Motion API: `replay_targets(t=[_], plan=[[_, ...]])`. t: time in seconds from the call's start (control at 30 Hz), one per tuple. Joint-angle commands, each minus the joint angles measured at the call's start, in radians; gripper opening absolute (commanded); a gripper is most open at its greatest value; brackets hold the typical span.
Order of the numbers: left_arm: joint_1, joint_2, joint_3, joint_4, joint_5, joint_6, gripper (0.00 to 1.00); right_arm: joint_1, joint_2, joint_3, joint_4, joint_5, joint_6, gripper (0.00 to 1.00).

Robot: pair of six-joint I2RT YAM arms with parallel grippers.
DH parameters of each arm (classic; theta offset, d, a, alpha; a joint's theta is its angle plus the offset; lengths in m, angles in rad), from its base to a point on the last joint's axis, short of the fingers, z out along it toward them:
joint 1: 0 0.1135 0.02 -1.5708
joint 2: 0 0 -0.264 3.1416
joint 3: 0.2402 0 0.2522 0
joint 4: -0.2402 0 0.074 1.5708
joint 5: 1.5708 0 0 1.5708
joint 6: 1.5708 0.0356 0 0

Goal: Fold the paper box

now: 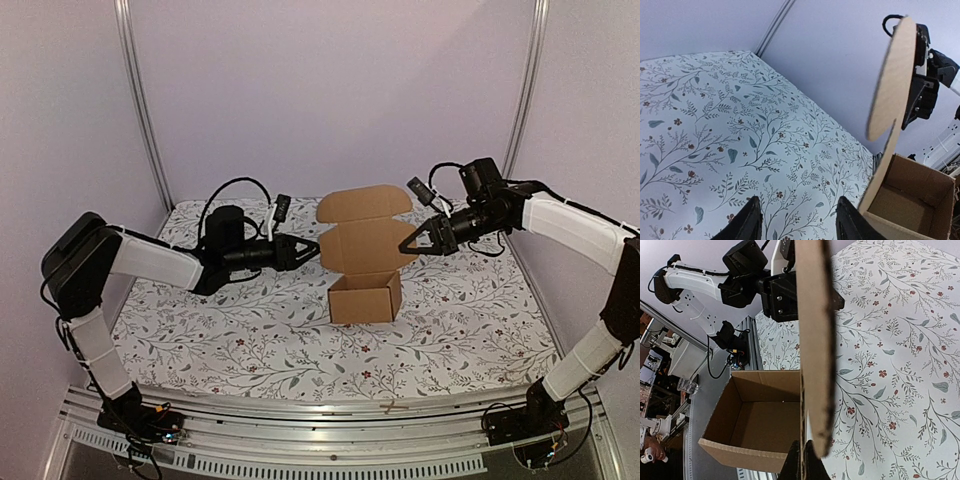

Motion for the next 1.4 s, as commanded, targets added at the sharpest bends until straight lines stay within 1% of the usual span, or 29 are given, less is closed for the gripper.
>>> replay_targets(t=[0.0,0.1,0.3,0.43,0.57,0.73,0.93,1.03,1.13,1.37], plan=[[-0.031,0.022,0.031,0.116,0.135,-0.009,0.50,0.000,0.020,0.028,-0.012,0.017,0.002,0.00],[-0.045,0.024,0.023,0.174,0.199,-0.033,0.50,0.000,0.030,0.033,-0.007,0.052,0.010,0.00],[-0.074,0.034,0.027,0.206,0.273,-0.051,0.50,0.001,0.049,0.049,0.007,0.110,0.038,0.00],[-0.075,0.030,0.015,0.212,0.276,-0.062,0.50,0.000,0.045,0.049,0.009,0.167,0.043,0.00],[-0.074,0.018,-0.002,0.228,0.282,-0.071,0.51,0.001,0.032,0.036,0.009,0.180,0.039,0.00],[-0.077,0.030,0.001,0.305,0.297,-0.126,0.52,0.000,0.027,0.025,0.014,0.177,0.036,0.00],[-0.100,0.082,0.047,0.378,0.322,-0.188,0.53,0.001,0.024,0.024,0.016,0.184,0.040,0.00],[-0.118,0.101,0.066,0.391,0.330,-0.196,0.54,0.001,0.018,0.020,0.017,0.204,0.040,0.00],[-0.136,0.113,0.081,0.401,0.343,-0.200,0.59,0.001,0.016,0.016,0.018,0.235,0.041,0.00],[-0.149,0.097,0.067,0.406,0.328,-0.196,0.61,0.002,0.025,0.015,0.019,0.268,0.044,0.00]])
